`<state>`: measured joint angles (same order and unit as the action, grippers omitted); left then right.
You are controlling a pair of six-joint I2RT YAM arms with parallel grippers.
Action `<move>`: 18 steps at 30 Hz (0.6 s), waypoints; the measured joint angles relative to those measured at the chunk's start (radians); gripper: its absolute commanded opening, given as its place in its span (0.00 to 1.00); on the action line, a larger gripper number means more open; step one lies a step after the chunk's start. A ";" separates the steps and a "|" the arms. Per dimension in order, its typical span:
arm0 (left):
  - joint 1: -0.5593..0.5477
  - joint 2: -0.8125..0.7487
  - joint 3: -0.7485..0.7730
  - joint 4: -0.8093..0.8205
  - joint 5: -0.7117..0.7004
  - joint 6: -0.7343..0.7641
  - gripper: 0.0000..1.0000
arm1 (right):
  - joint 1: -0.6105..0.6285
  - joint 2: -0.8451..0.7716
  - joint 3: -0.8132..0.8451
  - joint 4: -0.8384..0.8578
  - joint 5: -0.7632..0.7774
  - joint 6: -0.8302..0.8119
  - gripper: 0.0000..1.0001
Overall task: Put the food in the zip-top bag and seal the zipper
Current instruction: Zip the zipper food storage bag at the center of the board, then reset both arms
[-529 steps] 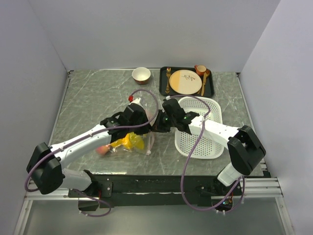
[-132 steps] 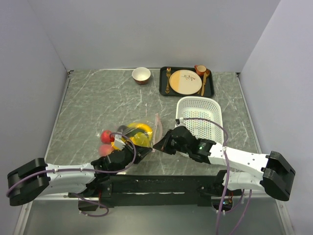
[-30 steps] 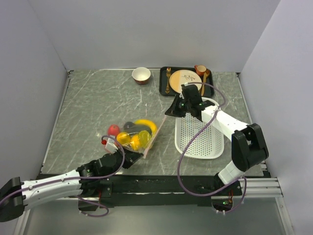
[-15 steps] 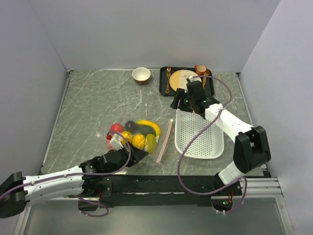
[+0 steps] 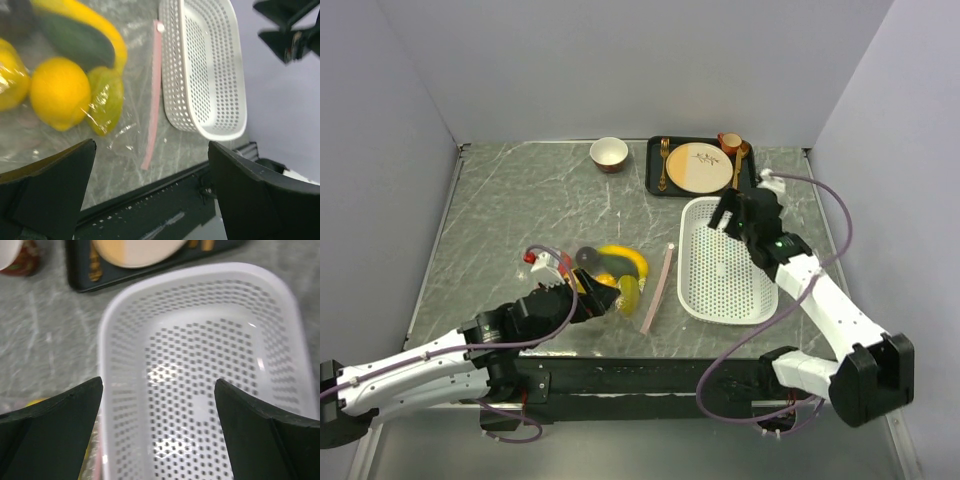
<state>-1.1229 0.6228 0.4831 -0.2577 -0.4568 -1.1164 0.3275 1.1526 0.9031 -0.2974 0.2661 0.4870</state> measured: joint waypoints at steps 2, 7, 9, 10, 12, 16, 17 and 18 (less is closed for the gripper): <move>0.000 0.011 0.051 -0.052 -0.041 0.032 0.99 | -0.045 -0.043 -0.050 -0.006 0.020 0.003 1.00; 0.006 0.064 0.144 -0.121 -0.121 0.136 0.99 | -0.161 -0.110 -0.133 -0.033 0.031 0.002 1.00; 0.029 0.097 0.178 -0.132 -0.128 0.196 0.99 | -0.206 -0.126 -0.149 -0.040 0.028 0.002 1.00; 0.054 0.113 0.192 -0.130 -0.122 0.224 0.99 | -0.233 -0.135 -0.159 -0.040 0.025 0.003 1.00; 0.140 0.158 0.219 -0.122 -0.092 0.295 0.99 | -0.277 -0.154 -0.180 -0.040 0.019 0.004 1.00; 0.396 0.270 0.278 -0.092 0.052 0.424 0.99 | -0.315 -0.179 -0.204 -0.043 -0.006 0.006 1.00; 0.448 0.295 0.288 -0.084 0.076 0.447 0.99 | -0.315 -0.180 -0.204 -0.041 -0.008 0.006 1.00; 0.492 0.314 0.298 -0.079 0.100 0.460 0.99 | -0.315 -0.183 -0.204 -0.042 -0.007 0.006 1.00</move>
<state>-0.6304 0.9371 0.7807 -0.3363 -0.3565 -0.6559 0.0124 0.9699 0.6991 -0.3389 0.2592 0.4931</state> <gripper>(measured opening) 0.994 0.999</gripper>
